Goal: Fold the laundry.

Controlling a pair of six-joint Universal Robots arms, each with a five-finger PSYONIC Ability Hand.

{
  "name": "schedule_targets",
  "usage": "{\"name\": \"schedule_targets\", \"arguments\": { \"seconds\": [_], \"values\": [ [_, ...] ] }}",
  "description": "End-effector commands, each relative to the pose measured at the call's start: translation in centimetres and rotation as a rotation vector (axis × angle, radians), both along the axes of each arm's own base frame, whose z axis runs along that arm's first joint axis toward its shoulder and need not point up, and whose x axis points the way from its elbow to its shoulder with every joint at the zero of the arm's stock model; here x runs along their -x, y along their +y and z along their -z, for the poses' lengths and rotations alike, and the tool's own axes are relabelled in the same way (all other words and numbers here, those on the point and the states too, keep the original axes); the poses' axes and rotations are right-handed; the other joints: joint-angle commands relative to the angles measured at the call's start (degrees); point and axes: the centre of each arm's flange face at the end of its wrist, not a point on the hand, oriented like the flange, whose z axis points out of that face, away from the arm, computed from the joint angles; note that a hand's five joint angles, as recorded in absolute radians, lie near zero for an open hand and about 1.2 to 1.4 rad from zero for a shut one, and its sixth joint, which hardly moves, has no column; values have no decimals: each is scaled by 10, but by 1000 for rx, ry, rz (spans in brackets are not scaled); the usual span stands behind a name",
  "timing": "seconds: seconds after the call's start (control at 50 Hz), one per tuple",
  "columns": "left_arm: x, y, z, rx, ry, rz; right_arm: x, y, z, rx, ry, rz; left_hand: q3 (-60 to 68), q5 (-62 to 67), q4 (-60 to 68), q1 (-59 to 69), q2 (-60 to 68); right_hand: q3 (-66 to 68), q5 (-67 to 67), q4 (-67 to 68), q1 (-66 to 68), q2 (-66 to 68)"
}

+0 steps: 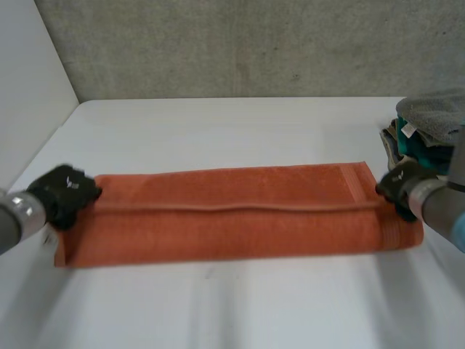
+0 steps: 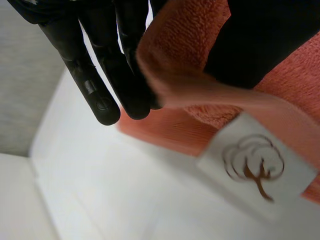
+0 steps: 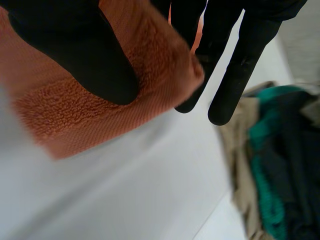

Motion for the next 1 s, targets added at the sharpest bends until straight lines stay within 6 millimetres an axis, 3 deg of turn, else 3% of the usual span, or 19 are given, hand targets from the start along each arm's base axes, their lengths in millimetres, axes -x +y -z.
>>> {"name": "schedule_targets", "arguments": {
  "seconds": [0.02,0.16,0.32,0.34,0.36,0.44,0.54,0.6,0.7,0.86,0.92,1.0],
  "values": [
    [18,-71,15,149,36,-94,-21,-47,10,174,-129,53,118,133,113,137,114,118,112,113,149,127],
    [30,-115,36,221,53,-92,-39,-76,26,296,-157,52,118,133,113,137,114,118,112,113,149,127],
    [34,-128,52,213,56,-101,-51,-89,38,364,-177,45,118,133,113,137,114,118,112,113,149,127],
    [34,-128,52,214,58,-100,-52,-90,39,369,-179,44,103,118,98,122,100,118,112,113,149,127],
    [37,-129,52,225,66,-95,-53,-91,39,375,-181,42,-4,12,-9,15,-7,118,112,113,149,127],
    [43,-130,46,279,92,-96,-59,-91,41,403,-182,35,-369,-353,-374,-350,-372,-537,-543,-542,-506,-527],
    [42,-131,35,343,130,-120,-61,-88,36,416,-185,49,-424,-408,-429,-405,-427,-550,-556,-555,-519,-540],
    [42,-130,32,368,141,-124,-62,-86,31,423,-191,52,-582,-567,-587,-563,-586,-582,-588,-587,-551,-573],
    [39,-126,25,378,140,-133,-61,-84,22,430,-202,55,-582,-567,-587,-563,-586,-582,-588,-587,-551,-573],
    [27,-109,3,343,176,-166,-49,-70,-14,406,-322,93,-582,-567,-587,-563,-586,-582,-588,-587,-551,-573],
    [25,-106,7,316,200,-159,-45,-62,-27,383,-376,81,-582,-567,-587,-563,-586,-582,-588,-587,-551,-573],
    [22,-114,29,277,211,-118,-42,-53,-35,358,-396,55,-582,-567,-587,-563,-586,-582,-588,-587,-551,-573]
  ]
}}
